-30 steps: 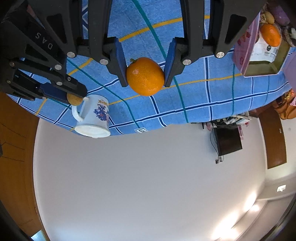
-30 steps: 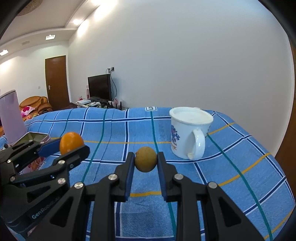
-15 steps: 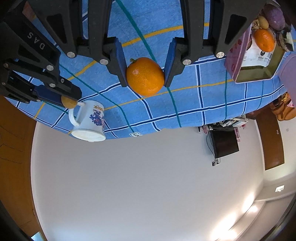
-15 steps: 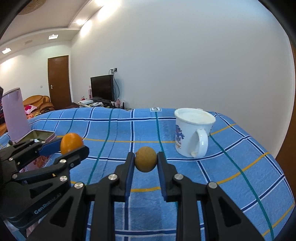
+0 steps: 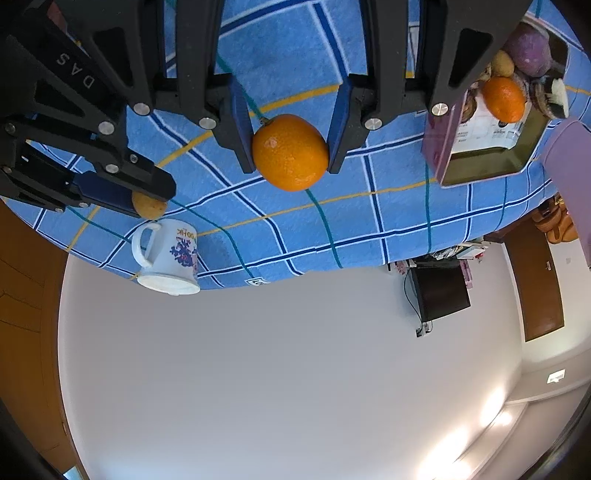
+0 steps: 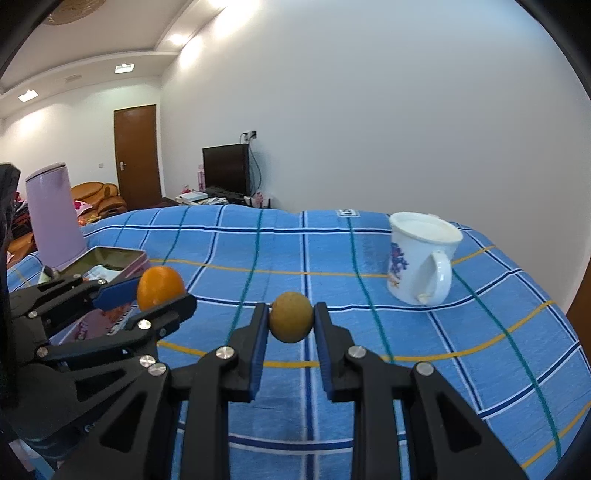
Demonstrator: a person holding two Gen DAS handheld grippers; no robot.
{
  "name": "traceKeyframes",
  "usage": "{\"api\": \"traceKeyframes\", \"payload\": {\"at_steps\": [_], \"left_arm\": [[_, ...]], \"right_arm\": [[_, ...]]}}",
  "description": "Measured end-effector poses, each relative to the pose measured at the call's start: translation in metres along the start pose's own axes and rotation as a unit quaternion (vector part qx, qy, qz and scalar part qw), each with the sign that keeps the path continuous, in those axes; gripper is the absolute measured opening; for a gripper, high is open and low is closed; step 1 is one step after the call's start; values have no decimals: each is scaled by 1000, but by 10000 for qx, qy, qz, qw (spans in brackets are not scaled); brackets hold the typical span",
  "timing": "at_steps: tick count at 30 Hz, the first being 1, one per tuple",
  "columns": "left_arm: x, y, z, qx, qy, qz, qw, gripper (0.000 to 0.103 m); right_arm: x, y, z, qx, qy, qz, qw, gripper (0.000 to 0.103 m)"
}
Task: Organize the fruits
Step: 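Lift the orange and yellow fruit and carry both over the pink tin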
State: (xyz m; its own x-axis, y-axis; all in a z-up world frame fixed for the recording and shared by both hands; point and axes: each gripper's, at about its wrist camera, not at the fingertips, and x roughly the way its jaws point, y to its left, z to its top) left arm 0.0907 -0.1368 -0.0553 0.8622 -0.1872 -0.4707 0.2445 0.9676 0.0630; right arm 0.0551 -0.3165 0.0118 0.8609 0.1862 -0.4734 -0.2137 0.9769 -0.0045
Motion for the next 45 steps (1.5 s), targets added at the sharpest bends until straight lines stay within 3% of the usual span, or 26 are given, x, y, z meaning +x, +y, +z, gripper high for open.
{"api": "traceKeyframes", "payload": {"at_steps": [18,45], "left_arm": [[-29,48,-12,-423,-46,231,9988,40],[-66,127,-25,-722,-123,1023,9920,40]], "right_arm": [[-4,48,-5,-276,34,353,9990,28],[3,118,15,-611,-73,1053,9925,28]]}}
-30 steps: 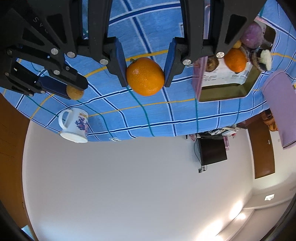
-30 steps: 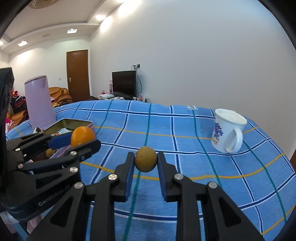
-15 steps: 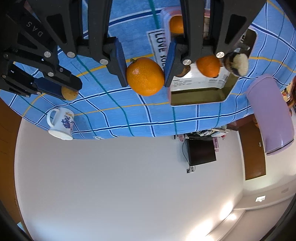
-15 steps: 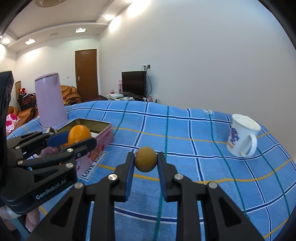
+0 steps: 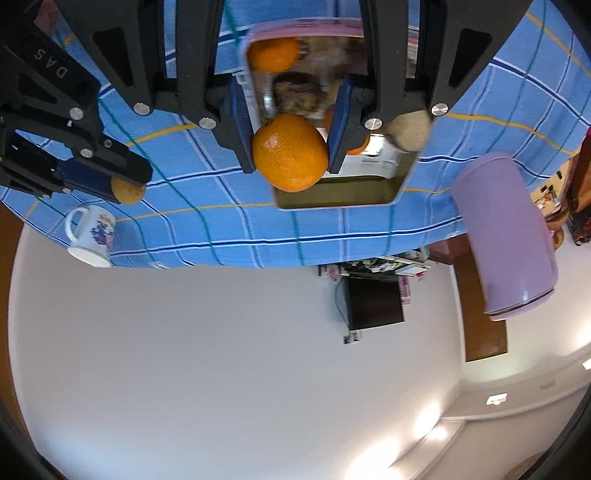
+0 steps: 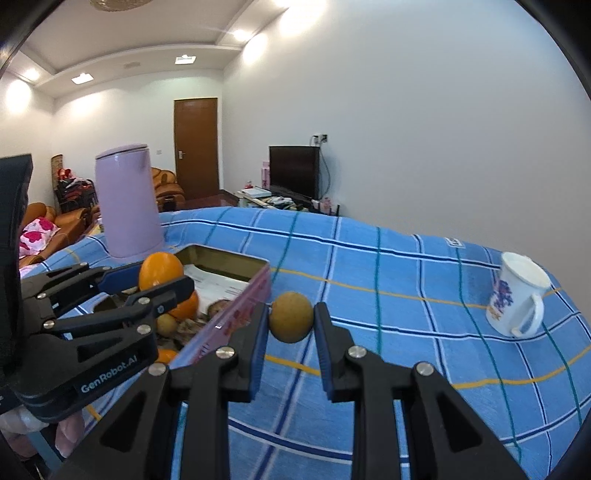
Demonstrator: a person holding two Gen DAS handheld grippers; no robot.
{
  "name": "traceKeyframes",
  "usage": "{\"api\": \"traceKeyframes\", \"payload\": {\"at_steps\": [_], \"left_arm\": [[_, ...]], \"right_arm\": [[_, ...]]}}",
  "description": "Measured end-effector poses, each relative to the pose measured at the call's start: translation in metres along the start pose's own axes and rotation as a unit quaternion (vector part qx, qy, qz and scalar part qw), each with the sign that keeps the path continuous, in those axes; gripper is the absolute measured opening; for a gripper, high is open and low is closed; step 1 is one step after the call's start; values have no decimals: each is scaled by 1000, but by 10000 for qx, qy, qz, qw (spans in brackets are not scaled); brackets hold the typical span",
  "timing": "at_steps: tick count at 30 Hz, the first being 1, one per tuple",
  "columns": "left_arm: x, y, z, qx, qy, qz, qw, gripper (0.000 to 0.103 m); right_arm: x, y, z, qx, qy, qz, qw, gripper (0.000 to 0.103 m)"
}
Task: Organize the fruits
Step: 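Lift the orange and yellow fruit and carry both over the pink tin, then open both tools to drop the orange and yellow fruit into the tin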
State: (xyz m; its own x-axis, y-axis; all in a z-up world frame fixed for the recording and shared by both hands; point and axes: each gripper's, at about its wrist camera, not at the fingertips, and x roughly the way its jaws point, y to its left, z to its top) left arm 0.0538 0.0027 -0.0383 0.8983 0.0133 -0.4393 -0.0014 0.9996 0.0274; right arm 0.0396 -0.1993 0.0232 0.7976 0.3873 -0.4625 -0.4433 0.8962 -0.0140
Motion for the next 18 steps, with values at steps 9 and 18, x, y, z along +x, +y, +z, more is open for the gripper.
{"api": "traceKeyframes", "payload": {"at_steps": [9,18], "left_arm": [[1,41,2,-242,40,350,9991,40],[5,64,-5,-290,125,515,9982,40]], "right_arm": [[12,33,13,-204,-55,299,9993,28],[28,56,16,-298,65,552,9980,28]]}}
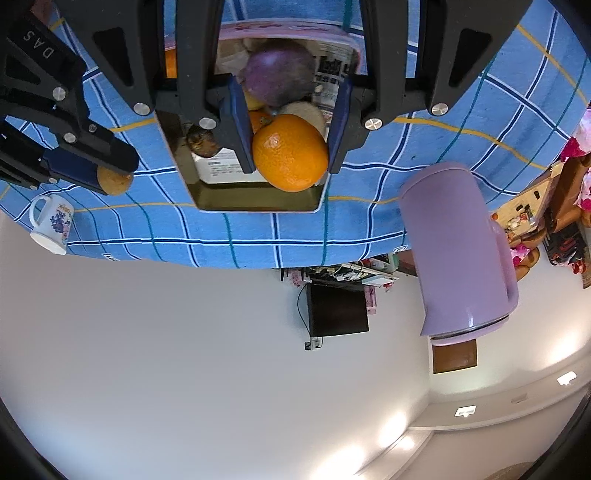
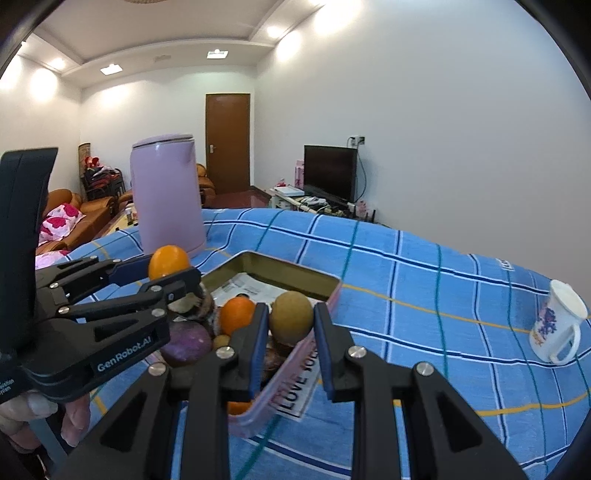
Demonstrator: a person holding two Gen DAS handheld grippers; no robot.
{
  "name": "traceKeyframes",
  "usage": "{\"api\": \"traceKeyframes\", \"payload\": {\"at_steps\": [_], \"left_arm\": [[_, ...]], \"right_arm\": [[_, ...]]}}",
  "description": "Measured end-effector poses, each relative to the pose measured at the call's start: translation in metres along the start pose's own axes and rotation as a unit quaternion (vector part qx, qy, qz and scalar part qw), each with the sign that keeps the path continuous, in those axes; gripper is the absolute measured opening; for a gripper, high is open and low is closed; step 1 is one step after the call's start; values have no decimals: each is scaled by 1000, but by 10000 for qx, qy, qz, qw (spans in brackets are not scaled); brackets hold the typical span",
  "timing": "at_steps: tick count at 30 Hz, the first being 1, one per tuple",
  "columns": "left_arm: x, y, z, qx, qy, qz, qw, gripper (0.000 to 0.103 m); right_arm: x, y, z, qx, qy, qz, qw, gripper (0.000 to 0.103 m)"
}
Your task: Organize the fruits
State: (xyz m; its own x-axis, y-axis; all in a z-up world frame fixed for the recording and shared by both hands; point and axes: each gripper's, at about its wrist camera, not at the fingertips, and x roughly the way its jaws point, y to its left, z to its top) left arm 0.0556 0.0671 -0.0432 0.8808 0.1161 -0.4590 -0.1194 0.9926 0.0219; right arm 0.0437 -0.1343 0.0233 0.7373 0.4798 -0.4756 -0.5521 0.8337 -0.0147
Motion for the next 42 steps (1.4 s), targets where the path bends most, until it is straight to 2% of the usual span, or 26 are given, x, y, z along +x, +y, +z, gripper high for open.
{"api": "traceKeyframes", "payload": {"at_steps": [9,21,22,23,24,25,26,30,32,35,39,42], "left_arm": [[9,17,-6,-88,189,42,9998,40],[10,20,-12,-39,108,-98,9999,42],[10,20,-12,-30,110,-104,9999,45],[10,20,-12,-46,126,-122,9998,53],[10,21,-12,-67,149,-161,9997,59],[11,20,-13,-99,184,-222,9995,71],[11,20,-14,-116,190,-209,9995,75],[10,21,-14,-176,157,-240,9994,75],[6,23,-13,-232,73,-289,9993,75],[-2,26,-11,-310,-123,-370,9988,75],[-14,32,-9,-482,-420,-444,9970,75],[-15,32,-11,-499,-437,-334,9972,75]], "right_arm": [[27,19,-5,-37,378,217,9990,28],[46,29,-13,-138,794,342,9962,28],[47,29,-14,-140,819,341,9960,33],[48,29,-14,-126,838,367,9957,44],[48,29,-15,-105,832,420,9956,49],[47,29,-15,-94,820,466,9955,58],[47,30,-15,-105,813,484,9955,62],[43,36,-16,-258,767,425,9958,64],[39,36,-16,-294,719,378,9963,72],[32,30,-17,-234,650,301,9972,77],[23,18,-20,-182,628,-27,9979,82],[17,8,-21,-62,565,-194,9982,82]]}}
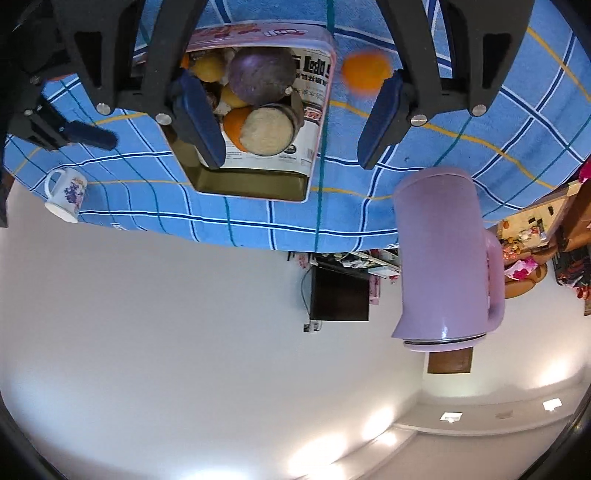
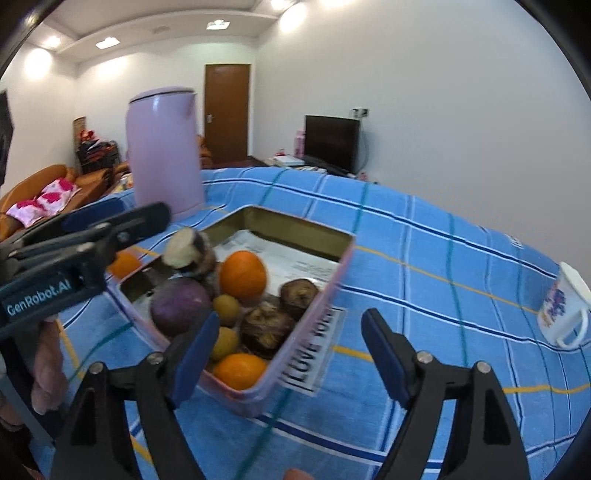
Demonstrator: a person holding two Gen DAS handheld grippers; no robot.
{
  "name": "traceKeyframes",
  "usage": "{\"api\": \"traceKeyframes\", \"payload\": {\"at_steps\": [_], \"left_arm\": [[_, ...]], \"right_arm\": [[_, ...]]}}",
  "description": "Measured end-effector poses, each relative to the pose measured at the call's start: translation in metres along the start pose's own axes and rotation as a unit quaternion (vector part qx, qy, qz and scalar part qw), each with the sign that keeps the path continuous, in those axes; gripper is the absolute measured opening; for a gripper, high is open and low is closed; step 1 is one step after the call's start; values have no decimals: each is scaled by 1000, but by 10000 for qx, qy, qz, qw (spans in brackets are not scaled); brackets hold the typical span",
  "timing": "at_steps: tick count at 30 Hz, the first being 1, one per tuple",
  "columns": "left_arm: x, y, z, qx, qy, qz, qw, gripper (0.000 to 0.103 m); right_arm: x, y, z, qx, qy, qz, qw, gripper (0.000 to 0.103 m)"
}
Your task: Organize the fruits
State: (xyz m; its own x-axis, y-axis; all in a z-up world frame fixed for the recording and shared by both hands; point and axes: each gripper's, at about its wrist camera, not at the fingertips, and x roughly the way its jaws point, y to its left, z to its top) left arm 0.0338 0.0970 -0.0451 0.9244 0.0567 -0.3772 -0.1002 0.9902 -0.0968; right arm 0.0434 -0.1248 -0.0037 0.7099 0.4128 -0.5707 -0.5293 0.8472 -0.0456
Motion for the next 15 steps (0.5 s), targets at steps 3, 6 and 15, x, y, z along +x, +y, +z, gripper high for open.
{"api": "traceKeyframes", "payload": {"at_steps": [3,6,15], "left_arm": [[3,0,-4,25,81,50,10000,75],[4,-2,-7,70,90,87,9999,75],[5,-3,-7,100,149,158,9997,75]], "right_arm": [[-7,-11,-1,231,-133,-45,9996,82],[-12,-18,-3,387,-328,-197,9985,83],[-17,-29,-2,700,-551,-162,9959,86]]}}
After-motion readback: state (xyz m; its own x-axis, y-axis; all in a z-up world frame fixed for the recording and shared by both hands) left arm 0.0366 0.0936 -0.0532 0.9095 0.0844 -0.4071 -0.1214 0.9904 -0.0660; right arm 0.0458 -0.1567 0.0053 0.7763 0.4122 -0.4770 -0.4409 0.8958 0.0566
